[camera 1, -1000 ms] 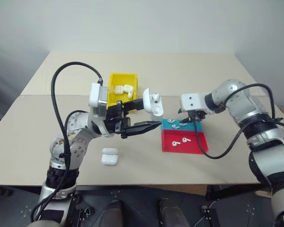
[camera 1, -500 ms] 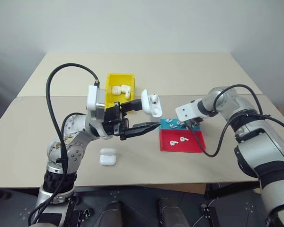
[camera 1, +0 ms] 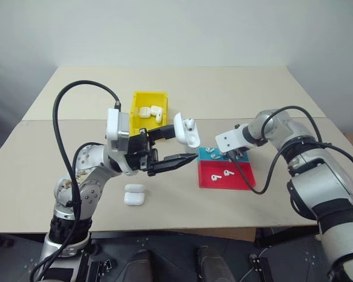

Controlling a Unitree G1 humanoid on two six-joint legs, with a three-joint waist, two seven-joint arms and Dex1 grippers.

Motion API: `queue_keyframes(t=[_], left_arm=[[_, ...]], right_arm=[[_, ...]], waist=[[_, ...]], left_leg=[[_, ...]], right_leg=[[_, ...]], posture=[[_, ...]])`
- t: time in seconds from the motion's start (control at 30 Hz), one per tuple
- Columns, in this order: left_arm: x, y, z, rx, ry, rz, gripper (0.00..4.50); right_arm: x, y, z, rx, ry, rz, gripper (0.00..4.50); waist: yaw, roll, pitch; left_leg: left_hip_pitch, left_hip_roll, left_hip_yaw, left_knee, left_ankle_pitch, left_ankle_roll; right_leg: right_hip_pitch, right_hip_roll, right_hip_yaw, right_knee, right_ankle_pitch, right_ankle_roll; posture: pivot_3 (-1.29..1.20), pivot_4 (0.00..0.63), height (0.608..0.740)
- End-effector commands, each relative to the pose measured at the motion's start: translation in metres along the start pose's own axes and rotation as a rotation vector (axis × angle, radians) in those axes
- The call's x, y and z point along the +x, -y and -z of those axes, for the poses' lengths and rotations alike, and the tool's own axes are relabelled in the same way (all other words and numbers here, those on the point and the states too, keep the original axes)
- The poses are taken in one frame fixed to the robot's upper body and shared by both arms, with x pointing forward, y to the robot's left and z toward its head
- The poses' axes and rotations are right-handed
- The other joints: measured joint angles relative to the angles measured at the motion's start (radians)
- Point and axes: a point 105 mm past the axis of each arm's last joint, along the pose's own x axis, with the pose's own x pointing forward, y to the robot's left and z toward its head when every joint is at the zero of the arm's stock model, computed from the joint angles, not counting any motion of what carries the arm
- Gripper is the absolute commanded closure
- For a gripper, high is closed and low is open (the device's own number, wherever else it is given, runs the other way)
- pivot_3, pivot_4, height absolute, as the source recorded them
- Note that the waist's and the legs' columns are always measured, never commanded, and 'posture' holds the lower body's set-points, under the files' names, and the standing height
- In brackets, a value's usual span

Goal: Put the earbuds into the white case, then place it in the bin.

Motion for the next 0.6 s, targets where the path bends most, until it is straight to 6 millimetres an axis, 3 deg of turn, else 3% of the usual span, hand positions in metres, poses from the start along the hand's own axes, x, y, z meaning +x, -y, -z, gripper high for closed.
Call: queue_keyframes(t=[0.03, 0.3, 0.47, 0.6], left_arm=[[-0.001, 0.003, -0.013, 0.046, 0.031, 0.008, 1.78], [-0.001, 0.003, -0.012, 0.041, 0.028, 0.021, 1.78], [0.002, 0.001, -0.011, 0.03, 0.036, 0.05, 1.78], [0.005, 0.0, -0.011, 0.016, 0.042, 0.075, 1.78]], right_arm=[[-0.003, 0.003, -0.003, -0.008, 0.018, 0.004, 3.87], [-0.008, 0.005, -0.001, 0.022, 0.038, 0.039, 3.87], [-0.041, 0.023, -0.001, 0.103, 0.14, 0.183, 3.87], [-0.08, 0.028, -0.012, 0.282, 0.378, 0.278, 3.87]], waist=[[0.0, 0.0, 0.0], [0.0, 0.0, 0.0], [0.002, 0.0, 0.0], [0.006, 0.0, 0.0]], left_leg=[[0.0, 0.0, 0.0, 0.0, 0.0, 0.0], [0.0, 0.0, 0.0, 0.0, 0.0, 0.0], [-0.001, 0.0, 0.0, 0.0, 0.0, 0.0], [-0.001, 0.0, 0.0, 0.0, 0.0, 0.0]], right_leg=[[0.0, 0.0, 0.0, 0.0, 0.0, 0.0], [0.0, 0.0, 0.0, 0.0, 0.0, 0.0], [-0.001, 0.0, 0.0, 0.0, 0.0, 0.0], [0.0, 0.0, 0.0, -0.001, 0.0, 0.0]], posture=[[0.0, 0.15, 0.74], [0.0, 0.15, 0.74], [0.0, 0.15, 0.74], [0.0, 0.15, 0.74]])
